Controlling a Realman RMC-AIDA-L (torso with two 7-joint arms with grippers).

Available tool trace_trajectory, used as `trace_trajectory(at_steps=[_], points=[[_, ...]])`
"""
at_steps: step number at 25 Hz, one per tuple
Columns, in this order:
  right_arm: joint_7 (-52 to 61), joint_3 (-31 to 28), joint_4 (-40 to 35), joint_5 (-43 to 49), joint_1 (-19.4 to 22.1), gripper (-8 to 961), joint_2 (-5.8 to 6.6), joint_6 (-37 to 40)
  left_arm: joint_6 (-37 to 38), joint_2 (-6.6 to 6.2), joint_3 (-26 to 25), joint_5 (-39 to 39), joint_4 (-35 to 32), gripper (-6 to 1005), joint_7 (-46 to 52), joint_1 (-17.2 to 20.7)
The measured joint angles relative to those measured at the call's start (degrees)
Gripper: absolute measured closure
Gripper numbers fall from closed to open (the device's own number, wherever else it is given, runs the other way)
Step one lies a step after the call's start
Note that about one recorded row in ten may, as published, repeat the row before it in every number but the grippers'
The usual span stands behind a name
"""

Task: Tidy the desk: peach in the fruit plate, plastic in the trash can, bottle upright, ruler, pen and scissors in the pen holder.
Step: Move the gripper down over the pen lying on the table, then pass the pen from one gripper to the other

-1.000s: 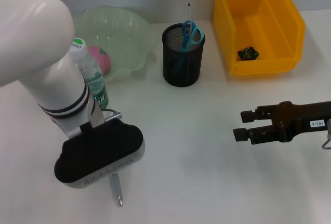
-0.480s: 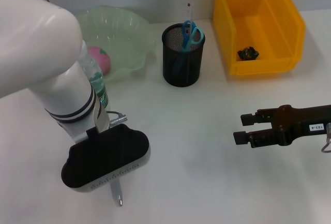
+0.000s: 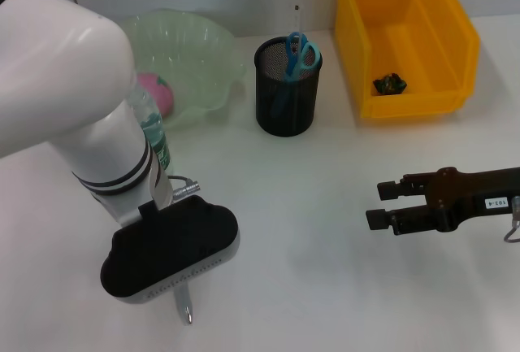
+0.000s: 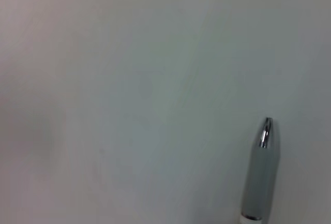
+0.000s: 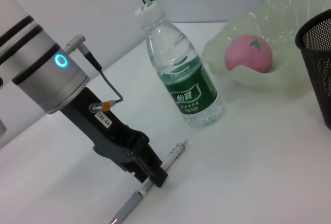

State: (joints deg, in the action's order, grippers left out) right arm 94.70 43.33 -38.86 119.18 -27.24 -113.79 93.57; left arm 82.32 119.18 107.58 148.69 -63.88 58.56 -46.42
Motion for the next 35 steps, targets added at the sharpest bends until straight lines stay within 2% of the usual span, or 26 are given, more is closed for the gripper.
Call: trace_trajectory(at_steps=[6,10,15,16,17,18,20,23,25,26,27,28,29,30,31,32,35], points=[[-0.1,0.0,0.2,0.0,0.0,177,-0.02,0.0,0.1,0.0,0.4,0.1,0.2,666,0.3,0.0],[-0.1,0.0,0.2,0.0,-0.1,177,0.01,0.1,0.1,0.0,0.8,0.4,0.2,857,1.6,0.0],[-0.5,0.0,0.2,0.0,-0.3,178,0.05,0.4,2.2,0.0,-0.9,0.1,0.4,869,5.1,-1.4],[-0.7,0.0,0.2,0.0,-0.4,178,0.06,0.6,5.4,0.0,-4.7,-1.4,0.9,872,6.7,-3.1],[-0.7,0.0,0.2,0.0,-0.4,178,0.06,0.6,5.4,0.0,-4.7,-1.4,0.9,872,6.7,-3.1],[-0.7,0.0,0.2,0.1,-0.5,178,0.07,0.6,7.6,0.01,-7.2,-2.5,1.4,872,7.4,-4.2],[-0.9,0.0,0.0,0.3,-0.5,178,0.06,0.7,12.3,0.0,-14.1,-5.0,3.5,872,9.5,-7.0],[-1.7,0.0,-0.2,0.4,-0.4,178,0.04,0.8,16.3,0.0,-22.9,-7.7,5.7,871,13.1,-9.3],[-2.6,-0.1,-0.2,0.4,-0.2,179,0.1,0.8,18.0,-0.1,-27.9,-9.9,6.3,871,16.3,-9.8],[-3.7,-0.3,-0.2,0.4,-0.1,179,0.21,0.8,19.1,-0.33,-32.6,-12.7,6.4,871,20.2,-9.7],[-3.7,-0.3,-0.2,0.4,-0.1,179,0.21,0.8,19.1,-0.33,-32.6,-12.7,6.4,871,20.2,-9.7],[-4.4,-0.4,-0.3,0.4,-0.1,179,0.26,0.8,20.1,-0.44,-37.4,-15.6,6.4,871,24.0,-9.2],[-4.9,-0.5,-0.3,0.4,-0.1,179,0.29,0.8,20.1,-0.44,-37.4,-15.6,6.4,870,24.0,-9.2],[-5.6,-0.5,-0.5,0.3,-0.1,179,0.31,0.8,20.5,-0.51,-40.0,-17.0,6.5,870,26.1,-9.0],[-6.8,-0.5,-1.1,0.3,-0.1,179,0.31,0.8,21.8,-0.61,-45.3,-19.6,7.0,870,30.5,-8.7],[-6.8,-0.5,-1.1,0.3,-0.1,179,0.31,0.8,21.8,-0.61,-45.3,-19.6,7.0,870,30.5,-8.7],[-9.3,-0.5,-1.9,0.4,-0.3,180,0.16,0.5,23.0,-0.88,-52.7,-22.7,9.1,870,39.2,-8.7]])
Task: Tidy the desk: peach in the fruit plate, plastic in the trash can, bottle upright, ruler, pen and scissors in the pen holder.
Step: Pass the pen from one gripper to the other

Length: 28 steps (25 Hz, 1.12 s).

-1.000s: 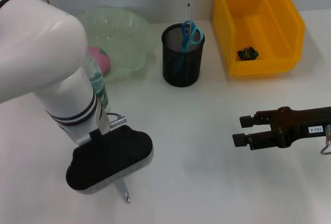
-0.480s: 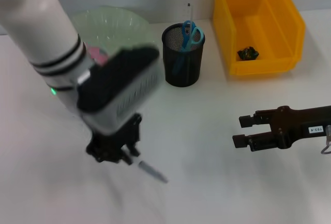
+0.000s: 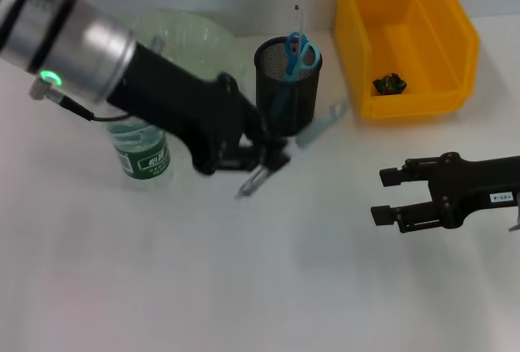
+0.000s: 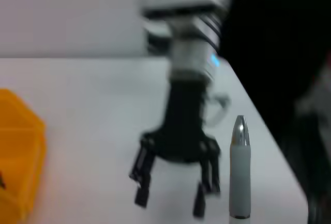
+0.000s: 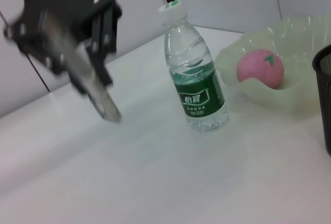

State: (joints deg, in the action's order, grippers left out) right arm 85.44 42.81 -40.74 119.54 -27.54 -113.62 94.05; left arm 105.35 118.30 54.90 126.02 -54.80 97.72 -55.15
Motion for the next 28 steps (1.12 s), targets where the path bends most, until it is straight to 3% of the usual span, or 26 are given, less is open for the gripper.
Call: trace_trajectory(at_steps=[3,8,10,11,12,15,16,19,24,28], points=[[-2.5,0.1,-0.1,0.1,-0.6,180,0.18,0.0,0.1,-0.01,-4.7,-1.2,1.4,869,8.6,-0.1],[-5.9,0.0,-3.2,-0.1,-0.8,180,-0.16,0.8,-1.6,0.01,-5.7,-5.6,1.2,869,23.8,0.9],[-7.3,-0.2,-6.4,-0.3,0.2,181,-1.08,1.1,-2.4,-0.1,-5.9,-5.8,1.2,869,28.6,1.0],[-8.9,-0.8,-8.9,-1.0,1.2,181,-2.1,1.2,-2.4,-0.13,-5.9,-5.8,1.1,869,34.4,1.2],[-8.9,-0.8,-8.9,-1.0,1.2,181,-2.1,1.2,-2.4,-0.13,-5.9,-5.8,1.1,868,34.4,1.2],[-12.4,-2.4,-12.3,-3.2,3.1,181,-3.8,1.1,-1.9,-0.19,-6.0,-5.8,0.9,868,40.3,1.5],[-15.6,-3.0,-14.1,-4.7,4.4,181,-4.96,0.6,-1.9,-0.25,-6.0,-5.8,0.7,868,41.8,1.7],[-19.7,-3.6,-14.5,-6.8,5.5,182,-5.62,-0.8,-1.6,-0.6,-6.1,-5.9,-0.2,868,44.3,2.4],[-32.8,-4.0,-10.0,-15.6,7.0,182,-5.71,-5.3,-2.0,-1.53,-6.7,-6.0,-0.7,867,48.7,2.7],[-41.5,-4.0,-7.2,-20.9,7.3,183,-5.59,-7.4,-2.3,-1.11,-8.1,-6.0,-0.7,867,51.8,2.7]])
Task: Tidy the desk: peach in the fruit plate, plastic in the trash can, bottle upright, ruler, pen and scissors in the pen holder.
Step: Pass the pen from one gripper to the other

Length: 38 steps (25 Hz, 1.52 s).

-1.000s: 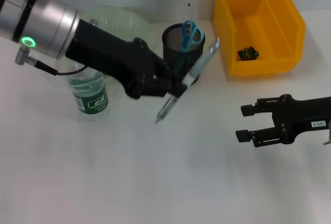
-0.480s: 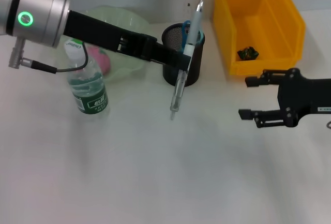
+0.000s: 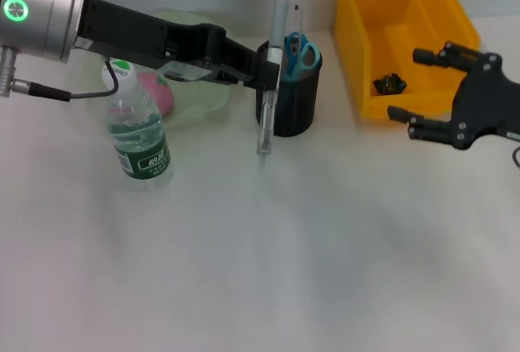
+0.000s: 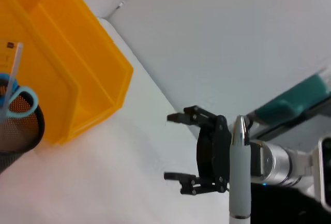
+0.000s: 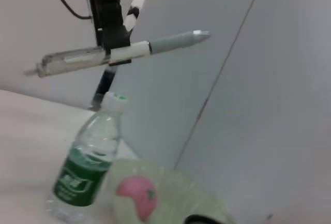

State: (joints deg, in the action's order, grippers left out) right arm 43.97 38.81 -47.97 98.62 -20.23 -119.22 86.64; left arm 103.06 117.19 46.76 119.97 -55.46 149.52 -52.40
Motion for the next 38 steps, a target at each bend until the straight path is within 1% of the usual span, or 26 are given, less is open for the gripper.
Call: trace_trajectory(at_steps=[2,3,7,10,12,13,15,16,17,18,19,23,32,38], points=[[-5.0,0.0,1.1,-2.4,0.1,183,-0.08,-0.4,-0.2,0.17,-0.3,0.0,0.1,866,1.6,0.0],[-10.0,0.1,2.3,-5.6,0.3,183,-0.17,-0.6,-0.3,0.19,-0.3,0.0,0.2,866,2.3,0.0],[-14.3,0.6,3.2,-8.8,0.3,183,-0.26,-0.2,-0.8,0.25,-0.3,0.0,0.4,866,4.5,0.0],[-18.1,0.8,4.1,-9.5,0.1,184,-0.33,0.6,-0.9,0.68,-0.3,0.0,0.9,865,6.2,0.7],[-22.0,0.8,5.6,-10.0,-0.4,184,-0.35,1.0,-0.9,0.8,-0.3,0.0,0.9,865,6.7,0.9],[-27.2,1.2,7.7,-11.6,-0.8,184,-0.34,1.2,-1.1,1.0,-0.3,0.0,1.0,865,7.6,1.3],[-32.7,2.1,9.8,-14.0,-0.9,184,-0.3,1.3,-1.1,1.03,-0.3,0.0,1.0,865,8.1,1.5],[-32.7,2.1,9.8,-14.0,-0.9,184,-0.3,1.3,-1.2,1.06,-0.4,0.0,1.0,865,8.6,1.7],[-35.5,2.9,11.0,-15.3,-1.0,184,-0.26,1.3,-1.4,1.08,-0.4,-0.1,1.0,865,9.0,1.9],[-41.0,4.1,13.5,-17.8,-1.4,184,-0.01,1.3,-1.7,1.09,-0.4,-0.7,1.6,864,9.7,2.3],[-41.0,4.1,13.5,-17.8,-1.4,185,-0.01,1.3,-1.7,1.09,-0.4,-0.7,1.6,864,9.7,2.3],[-50.0,4.3,17.9,-19.4,-3.5,185,0.5,1.3,-1.8,1.03,-0.3,-3.0,3.2,864,10.2,2.5],[-59.6,4.1,21.5,-19.5,-5.4,186,0.64,3.4,-1.6,1.07,0.1,-4.1,4.4,863,10.8,2.2],[-64.4,4.3,23.4,-19.5,-6.3,187,0.65,6.0,-1.2,0.65,0.1,-4.1,6.2,862,10.4,2.0]])
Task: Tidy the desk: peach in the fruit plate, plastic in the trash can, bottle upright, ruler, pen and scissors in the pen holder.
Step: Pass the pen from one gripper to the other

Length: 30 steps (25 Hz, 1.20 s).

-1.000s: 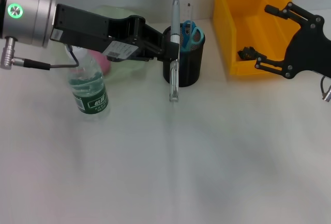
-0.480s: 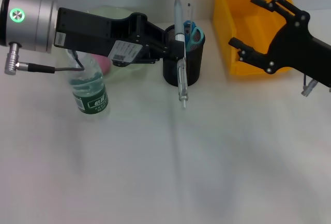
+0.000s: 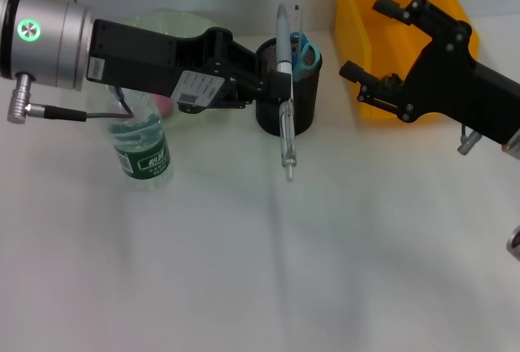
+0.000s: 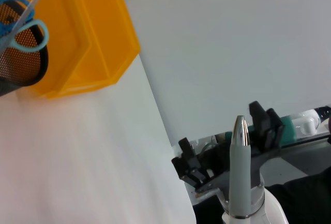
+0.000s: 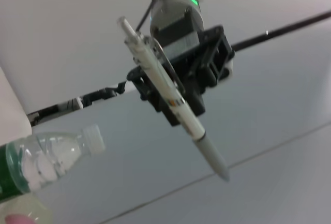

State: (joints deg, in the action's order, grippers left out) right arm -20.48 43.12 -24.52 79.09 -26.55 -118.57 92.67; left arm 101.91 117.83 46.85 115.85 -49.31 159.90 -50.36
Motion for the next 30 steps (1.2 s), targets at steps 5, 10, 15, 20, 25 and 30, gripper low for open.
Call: trace_trajectory(at_steps=[5,10,15,20,25,30], points=[[-6.4,0.5,2.4,0.0,-0.7,187,0.03,1.7,0.8,-0.13,0.1,0.0,1.3,862,-0.6,0.2],[-8.6,1.0,3.2,0.0,-0.7,188,0.14,2.4,0.6,-0.12,0.1,0.2,3.1,861,-1.0,0.5],[-11.5,1.0,3.9,0.2,-0.7,188,0.14,2.6,0.3,-0.18,0.1,0.3,3.9,860,-1.4,0.6],[-12.3,2.8,4.0,0.4,-1.1,189,0.13,2.9,0.2,-0.14,0.1,0.3,3.9,860,-1.5,0.3],[-13.0,3.8,4.5,0.4,-1.2,189,0.11,3.3,0.2,-0.18,0.1,0.3,4.9,859,-1.5,0.3],[-15.6,4.6,5.7,0.3,-1.5,190,0.13,4.4,0.3,-0.18,0.1,0.3,5.2,859,-1.5,0.7]])
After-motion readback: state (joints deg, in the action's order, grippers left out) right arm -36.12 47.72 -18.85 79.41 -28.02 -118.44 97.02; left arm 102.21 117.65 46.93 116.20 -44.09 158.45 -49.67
